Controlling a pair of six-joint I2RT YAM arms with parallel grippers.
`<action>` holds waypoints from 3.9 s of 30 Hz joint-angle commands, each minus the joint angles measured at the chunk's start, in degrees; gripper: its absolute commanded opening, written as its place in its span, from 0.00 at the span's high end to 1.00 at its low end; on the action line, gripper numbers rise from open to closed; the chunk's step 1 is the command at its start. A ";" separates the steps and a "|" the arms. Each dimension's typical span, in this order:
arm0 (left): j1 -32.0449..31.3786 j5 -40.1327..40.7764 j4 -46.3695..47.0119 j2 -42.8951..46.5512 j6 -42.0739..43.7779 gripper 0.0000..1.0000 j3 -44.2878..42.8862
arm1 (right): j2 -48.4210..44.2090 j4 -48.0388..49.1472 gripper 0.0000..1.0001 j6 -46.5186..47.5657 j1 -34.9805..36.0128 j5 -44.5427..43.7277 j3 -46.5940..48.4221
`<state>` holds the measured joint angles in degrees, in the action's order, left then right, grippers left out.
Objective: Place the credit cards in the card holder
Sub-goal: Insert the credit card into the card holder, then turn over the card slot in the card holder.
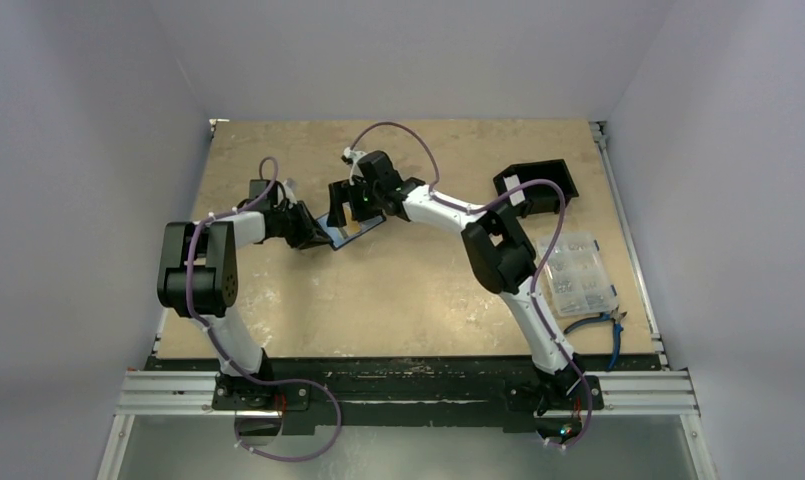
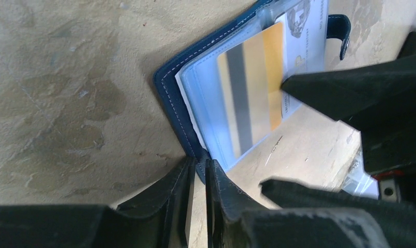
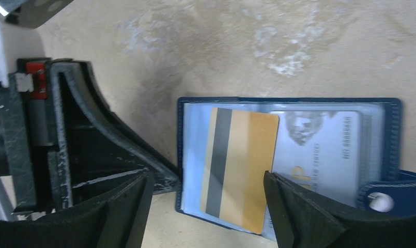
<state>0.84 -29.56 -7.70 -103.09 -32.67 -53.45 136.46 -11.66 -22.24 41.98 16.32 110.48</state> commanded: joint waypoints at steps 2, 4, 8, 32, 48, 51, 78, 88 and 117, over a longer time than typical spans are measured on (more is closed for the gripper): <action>-0.06 2.18 0.65 -1.77 -0.22 0.82 -1.20 | -1.80 6.44 0.15 -4.57 1.79 7.99 -3.07; -0.09 2.30 0.38 -1.59 0.03 0.83 -1.36 | -2.57 7.65 0.15 -5.44 1.79 9.22 -3.63; 0.03 2.67 -1.45 -0.58 1.22 0.83 -1.64 | -3.99 5.58 0.14 -3.28 1.54 7.77 -2.65; 0.25 6.15 -7.49 -6.14 5.00 0.88 -6.93 | 4.88 -5.15 0.12 7.08 3.35 -8.25 7.62; 0.47 6.89 -10.11 -4.36 7.05 0.89 -6.94 | -5.99 0.96 0.12 5.76 4.87 -2.51 0.21; 0.48 7.38 -10.56 -4.71 7.64 0.90 -6.99 | -6.67 0.82 0.12 7.61 4.87 -2.70 -1.29; 1.79 6.18 -11.42 7.86 4.60 0.76 -5.77 | 0.10 11.34 0.18 -1.97 0.87 4.43 -10.65; 1.47 -5.77 4.56 4.09 -8.43 0.71 -1.68 | -0.08 16.67 0.21 -5.45 -1.55 8.80 -14.28; 1.03 -2.46 14.29 -2.79 -12.67 0.68 2.17 | 0.47 14.44 0.21 -4.48 -1.59 8.73 -12.27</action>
<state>2.13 -31.75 3.88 -104.25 -45.47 -51.68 135.17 7.77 -27.64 40.47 25.30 97.76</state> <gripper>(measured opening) 0.322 0.789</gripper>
